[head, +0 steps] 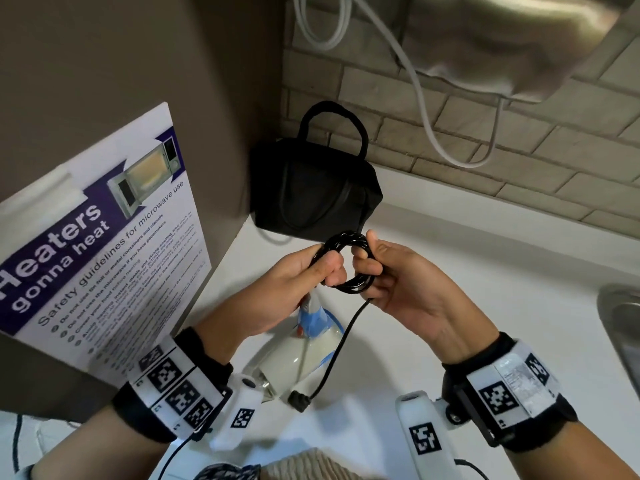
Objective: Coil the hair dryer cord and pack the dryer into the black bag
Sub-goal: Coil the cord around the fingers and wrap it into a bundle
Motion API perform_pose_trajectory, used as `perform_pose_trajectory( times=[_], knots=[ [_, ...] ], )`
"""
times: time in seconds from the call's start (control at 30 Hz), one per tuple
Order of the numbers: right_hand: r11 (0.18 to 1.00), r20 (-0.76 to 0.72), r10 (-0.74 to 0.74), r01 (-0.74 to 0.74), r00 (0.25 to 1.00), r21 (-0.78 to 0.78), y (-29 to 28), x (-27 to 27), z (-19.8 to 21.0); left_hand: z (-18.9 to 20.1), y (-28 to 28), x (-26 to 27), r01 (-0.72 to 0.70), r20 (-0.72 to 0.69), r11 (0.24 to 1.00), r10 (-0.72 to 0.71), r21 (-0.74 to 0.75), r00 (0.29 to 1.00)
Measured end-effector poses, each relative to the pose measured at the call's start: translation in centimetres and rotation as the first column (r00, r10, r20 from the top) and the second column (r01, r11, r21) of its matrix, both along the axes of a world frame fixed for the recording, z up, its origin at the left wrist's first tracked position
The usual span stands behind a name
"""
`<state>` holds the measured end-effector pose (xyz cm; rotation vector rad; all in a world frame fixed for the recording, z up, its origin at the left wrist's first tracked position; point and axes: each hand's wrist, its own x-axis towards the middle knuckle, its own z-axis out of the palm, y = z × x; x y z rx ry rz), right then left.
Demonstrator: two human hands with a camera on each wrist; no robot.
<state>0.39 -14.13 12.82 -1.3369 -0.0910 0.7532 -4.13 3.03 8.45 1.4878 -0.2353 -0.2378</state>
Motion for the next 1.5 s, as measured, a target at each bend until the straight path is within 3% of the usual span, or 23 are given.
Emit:
perform_pose_trajectory(
  times=[0.17,0.5,0.6,0.7,0.8,0.93,1.0,1.07,1.2,1.3,1.4,1.5],
  knots=[
    [0.999,-0.020,0.033,-0.033,0.999,-0.022,0.1,-0.3,0.0,-0.4,-0.3,-0.2,-0.039,0.112,0.998,0.033,0.051,0.993],
    [0.996,-0.114,0.089,-0.086,0.989,0.037,-0.3,0.1,0.0,-0.7,-0.5,-0.1,-0.046,0.034,0.995,0.049,-0.084,0.998],
    [0.990,0.035,0.138,-0.137,0.990,-0.018,-0.9,0.2,-0.4,-0.8,0.0,0.0,-0.077,-0.028,0.989,0.074,-0.124,0.997],
    [0.952,0.277,0.215,-0.137,0.936,-0.274,-2.2,0.2,-0.7,-1.1,0.4,0.0,-0.085,-0.057,0.984,0.077,-0.154,0.995],
    [0.871,0.407,0.334,-0.115,0.850,-0.477,-3.6,0.4,-0.6,-1.1,0.4,0.0,-0.069,-0.065,0.985,0.059,-0.158,0.996],
    [0.727,0.469,0.430,0.012,0.771,-0.687,-4.8,1.6,-1.6,-1.0,0.5,0.0,-0.075,-0.069,0.986,0.065,-0.148,0.996],
    [0.650,0.464,0.444,0.080,0.767,-0.756,-5.4,2.6,-2.6,-0.9,0.4,-0.1,-0.075,-0.067,0.986,0.066,-0.147,0.996],
    [0.598,0.452,0.434,0.126,0.779,-0.792,-5.8,3.5,-3.8,-0.7,0.3,-0.2,-0.071,-0.075,0.987,0.060,-0.145,0.995],
    [0.442,0.504,0.531,0.285,0.681,-0.851,-6.8,5.9,-6.7,-0.6,0.3,-0.2,-0.067,-0.083,0.988,0.056,-0.137,0.995],
    [0.359,0.507,0.512,0.363,0.694,-0.860,-8.0,7.4,-8.6,-0.5,0.4,-0.2,-0.076,-0.095,0.986,0.062,-0.152,0.994],
    [0.367,0.593,0.380,0.472,0.710,-0.801,-8.7,8.2,-9.9,-0.5,0.4,-0.1,-0.082,-0.102,0.983,0.066,-0.167,0.993],
    [0.504,0.678,0.256,0.503,0.689,-0.702,-8.4,8.5,-10.4,-0.5,0.5,-0.1,-0.077,-0.109,0.980,0.057,-0.185,0.992]
  ],
)
